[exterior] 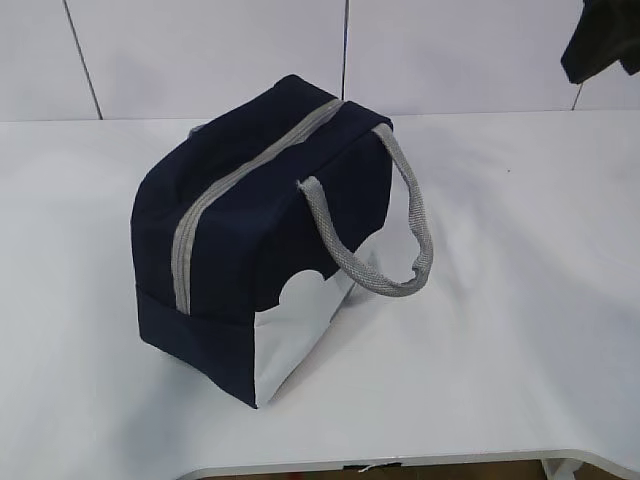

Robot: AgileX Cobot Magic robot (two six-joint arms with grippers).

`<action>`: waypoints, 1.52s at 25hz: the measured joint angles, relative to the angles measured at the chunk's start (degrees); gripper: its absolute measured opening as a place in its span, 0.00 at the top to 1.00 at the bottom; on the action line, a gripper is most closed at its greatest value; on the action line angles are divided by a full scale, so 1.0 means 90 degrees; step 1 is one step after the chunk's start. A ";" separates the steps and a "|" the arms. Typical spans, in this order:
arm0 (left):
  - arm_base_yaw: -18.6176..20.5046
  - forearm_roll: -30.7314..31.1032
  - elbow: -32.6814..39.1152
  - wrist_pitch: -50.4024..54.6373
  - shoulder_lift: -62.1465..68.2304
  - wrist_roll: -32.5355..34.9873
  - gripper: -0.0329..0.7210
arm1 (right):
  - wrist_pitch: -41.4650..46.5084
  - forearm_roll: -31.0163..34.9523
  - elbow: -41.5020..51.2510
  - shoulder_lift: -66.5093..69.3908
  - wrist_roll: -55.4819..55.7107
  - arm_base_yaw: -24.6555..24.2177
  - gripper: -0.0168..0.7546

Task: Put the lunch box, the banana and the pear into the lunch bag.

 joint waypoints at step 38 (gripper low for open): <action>0.0000 -0.0055 0.5312 0.0113 -0.7133 0.0000 0.56 | 0.0146 -0.0263 0.4643 -0.7615 0.0450 0.0000 0.34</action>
